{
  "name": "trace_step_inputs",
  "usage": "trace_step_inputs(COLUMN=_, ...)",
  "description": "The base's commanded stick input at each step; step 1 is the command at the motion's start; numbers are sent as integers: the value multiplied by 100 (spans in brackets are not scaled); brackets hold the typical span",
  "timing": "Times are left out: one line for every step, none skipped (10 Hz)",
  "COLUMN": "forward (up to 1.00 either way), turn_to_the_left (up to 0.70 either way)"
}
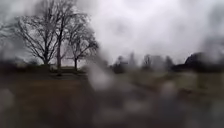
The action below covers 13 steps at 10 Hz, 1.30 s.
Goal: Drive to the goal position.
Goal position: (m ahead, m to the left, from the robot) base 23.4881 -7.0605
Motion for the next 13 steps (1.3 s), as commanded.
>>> trace_step_inputs(forward=100, turn_to_the_left=19)
trace_step_inputs(forward=100, turn_to_the_left=40)
trace_step_inputs(forward=100, turn_to_the_left=39)
trace_step_inputs(forward=100, turn_to_the_left=20)
trace_step_inputs(forward=100, turn_to_the_left=2)
trace_step_inputs(forward=100, turn_to_the_left=0)
trace_step_inputs(forward=100, turn_to_the_left=0)
trace_step_inputs(forward=100, turn_to_the_left=0)
trace_step_inputs(forward=100, turn_to_the_left=0)
trace_step_inputs(forward=100, turn_to_the_left=0)
trace_step_inputs(forward=100, turn_to_the_left=0)
trace_step_inputs(forward=100, turn_to_the_left=0)
trace_step_inputs(forward=100, turn_to_the_left=0)
